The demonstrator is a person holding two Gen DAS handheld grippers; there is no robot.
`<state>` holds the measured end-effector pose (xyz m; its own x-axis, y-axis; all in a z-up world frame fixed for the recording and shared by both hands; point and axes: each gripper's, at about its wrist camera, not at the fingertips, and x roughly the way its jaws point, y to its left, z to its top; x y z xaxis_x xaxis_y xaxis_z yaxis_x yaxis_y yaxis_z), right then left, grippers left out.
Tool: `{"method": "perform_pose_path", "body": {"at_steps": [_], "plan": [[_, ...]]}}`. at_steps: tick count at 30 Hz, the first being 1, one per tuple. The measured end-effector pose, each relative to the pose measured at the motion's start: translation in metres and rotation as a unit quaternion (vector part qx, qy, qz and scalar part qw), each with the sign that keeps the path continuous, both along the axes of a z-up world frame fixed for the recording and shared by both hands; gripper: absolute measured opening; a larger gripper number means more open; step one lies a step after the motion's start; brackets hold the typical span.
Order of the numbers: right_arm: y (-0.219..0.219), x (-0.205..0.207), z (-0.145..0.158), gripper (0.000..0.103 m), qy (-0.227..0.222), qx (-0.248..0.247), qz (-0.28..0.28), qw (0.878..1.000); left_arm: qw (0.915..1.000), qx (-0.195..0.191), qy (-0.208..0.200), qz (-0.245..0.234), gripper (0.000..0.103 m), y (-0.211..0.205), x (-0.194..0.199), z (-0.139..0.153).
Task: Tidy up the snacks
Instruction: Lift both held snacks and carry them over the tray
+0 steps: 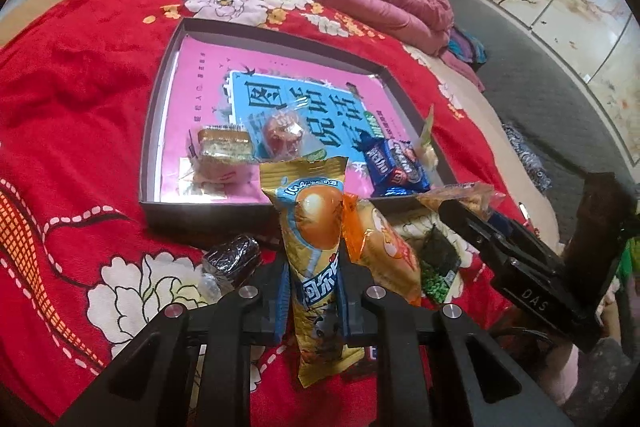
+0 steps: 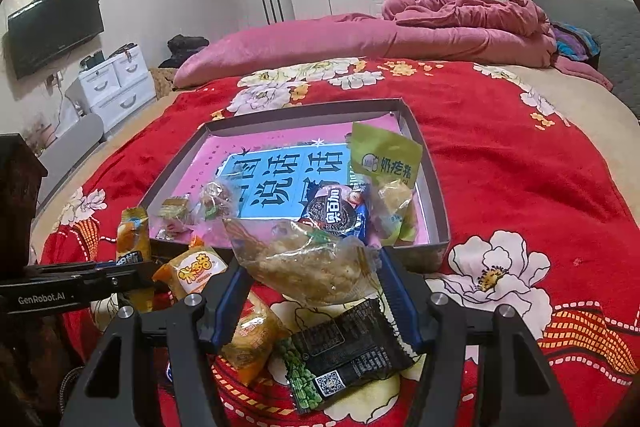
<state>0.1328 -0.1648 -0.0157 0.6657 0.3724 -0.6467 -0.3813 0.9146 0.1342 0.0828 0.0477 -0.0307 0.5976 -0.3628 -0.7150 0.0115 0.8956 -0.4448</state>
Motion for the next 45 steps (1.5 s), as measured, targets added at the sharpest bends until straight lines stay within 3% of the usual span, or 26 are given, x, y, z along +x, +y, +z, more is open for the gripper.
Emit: {"method": "perform_pose_path", "body": {"at_steps": [11,25,40,45], "plan": [[-0.002,0.000,0.004,0.063,-0.005,0.004,-0.004,1.000,0.9990,-0.021,-0.037,0.016,0.019,0.019,-0.003,0.015],[-0.005,0.000,0.005,0.063,-0.005,0.009,-0.009,1.000,0.9913,-0.022,-0.072,0.108,0.019,0.075,0.003,0.027],[-0.004,0.002,0.010,0.063,-0.009,0.011,-0.012,1.000,0.9878,0.011,-0.100,0.119,0.019,0.081,0.021,0.032],[-0.001,0.004,0.010,0.063,-0.010,0.010,-0.010,1.000,0.9856,0.043,-0.120,0.111,0.019,0.071,0.025,0.036]]}}
